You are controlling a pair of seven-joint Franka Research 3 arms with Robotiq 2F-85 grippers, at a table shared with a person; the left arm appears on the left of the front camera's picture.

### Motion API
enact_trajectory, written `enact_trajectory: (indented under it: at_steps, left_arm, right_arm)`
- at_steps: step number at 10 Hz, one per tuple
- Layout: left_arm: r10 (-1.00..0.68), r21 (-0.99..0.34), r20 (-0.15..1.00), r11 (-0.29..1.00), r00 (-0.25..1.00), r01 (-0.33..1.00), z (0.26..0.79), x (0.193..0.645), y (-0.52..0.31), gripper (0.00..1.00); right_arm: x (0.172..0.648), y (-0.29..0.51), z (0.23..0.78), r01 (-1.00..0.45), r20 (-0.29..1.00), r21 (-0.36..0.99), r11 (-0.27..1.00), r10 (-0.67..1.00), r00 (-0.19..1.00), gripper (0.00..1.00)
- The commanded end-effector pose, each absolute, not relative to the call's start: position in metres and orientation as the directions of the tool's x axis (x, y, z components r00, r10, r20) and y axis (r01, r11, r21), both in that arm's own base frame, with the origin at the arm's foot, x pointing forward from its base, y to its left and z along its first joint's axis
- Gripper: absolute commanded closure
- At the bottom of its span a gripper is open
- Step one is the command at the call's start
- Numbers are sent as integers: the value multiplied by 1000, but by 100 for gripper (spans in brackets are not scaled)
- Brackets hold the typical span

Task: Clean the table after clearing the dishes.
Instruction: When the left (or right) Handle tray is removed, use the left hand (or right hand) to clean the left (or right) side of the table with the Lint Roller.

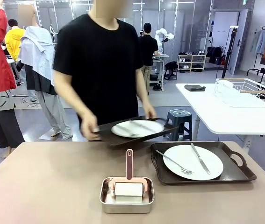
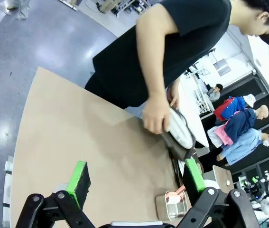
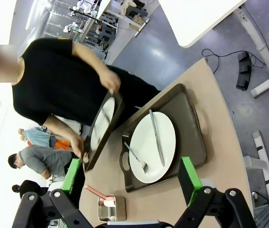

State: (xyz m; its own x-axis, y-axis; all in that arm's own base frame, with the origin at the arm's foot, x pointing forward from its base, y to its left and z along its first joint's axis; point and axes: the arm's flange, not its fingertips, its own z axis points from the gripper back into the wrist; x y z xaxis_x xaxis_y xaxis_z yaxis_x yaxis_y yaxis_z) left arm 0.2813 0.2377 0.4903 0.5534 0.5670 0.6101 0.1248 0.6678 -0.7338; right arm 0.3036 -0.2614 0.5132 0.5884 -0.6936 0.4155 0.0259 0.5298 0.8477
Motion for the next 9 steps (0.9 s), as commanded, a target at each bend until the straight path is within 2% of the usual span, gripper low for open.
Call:
enact_trajectory:
  at_steps: [1,4,6,9]
  left_arm:
    - [454,-659,654,734,605,162,518,325,223,0]
    - [127,-466,691,830,712,305,571,443,136,0]
    - [-133,-353,662,813,738,463,581,516,45,0]
    - [-422,-287,548,716,722,637,547,558,-65,0]
  right_arm:
    - [301,-260,516,15,426,844,536,-688,587,0]
    - [301,-260,516,15,426,844,536,-688,587,0]
    - [301,-260,516,15,426,844,536,-688,587,0]
    - [301,-260,516,15,426,844,536,-688,587,0]
